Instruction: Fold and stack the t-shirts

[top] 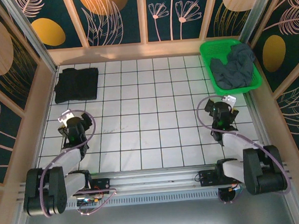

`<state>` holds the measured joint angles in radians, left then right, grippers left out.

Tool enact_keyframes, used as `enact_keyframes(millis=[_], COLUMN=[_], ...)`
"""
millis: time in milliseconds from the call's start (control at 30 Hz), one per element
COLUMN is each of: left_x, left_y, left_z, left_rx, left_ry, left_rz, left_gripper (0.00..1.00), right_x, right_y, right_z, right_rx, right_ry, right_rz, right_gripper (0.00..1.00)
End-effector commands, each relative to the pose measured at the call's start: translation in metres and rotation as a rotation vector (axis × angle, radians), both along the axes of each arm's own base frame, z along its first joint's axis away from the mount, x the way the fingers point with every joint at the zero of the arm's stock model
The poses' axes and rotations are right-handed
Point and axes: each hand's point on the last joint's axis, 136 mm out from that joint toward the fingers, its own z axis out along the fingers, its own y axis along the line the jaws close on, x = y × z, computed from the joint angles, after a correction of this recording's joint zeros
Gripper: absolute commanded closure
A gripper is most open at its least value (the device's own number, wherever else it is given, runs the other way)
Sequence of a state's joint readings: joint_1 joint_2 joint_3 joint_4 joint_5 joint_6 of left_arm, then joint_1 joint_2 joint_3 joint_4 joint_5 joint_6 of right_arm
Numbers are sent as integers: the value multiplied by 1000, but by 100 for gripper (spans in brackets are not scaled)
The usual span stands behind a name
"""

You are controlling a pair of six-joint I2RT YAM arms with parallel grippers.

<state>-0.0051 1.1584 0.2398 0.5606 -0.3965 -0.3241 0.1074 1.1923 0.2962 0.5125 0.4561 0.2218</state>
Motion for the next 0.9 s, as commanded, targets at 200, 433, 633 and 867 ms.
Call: enact_keyframes(millis=[200, 433, 633, 867], left_x=[74, 13, 47, 46], left_y=[-6, -16, -20, -20], left_z=[36, 58, 40, 40], left_rx=[117, 153, 145, 146], left_ry=[-152, -446, -297, -299], left_rz=[-80, -121, -156, -157], left_gripper=[1, 1, 1, 1], right_x=[70, 45, 43, 43], right_y=[24, 21, 21, 22], right_z=[13, 33, 21, 20], right_rx=[-86, -87, -50, -48], right_ry=[-74, -253, -282, -277], right_rz=[180, 245, 303, 311], right_gripper=[1, 1, 1, 1])
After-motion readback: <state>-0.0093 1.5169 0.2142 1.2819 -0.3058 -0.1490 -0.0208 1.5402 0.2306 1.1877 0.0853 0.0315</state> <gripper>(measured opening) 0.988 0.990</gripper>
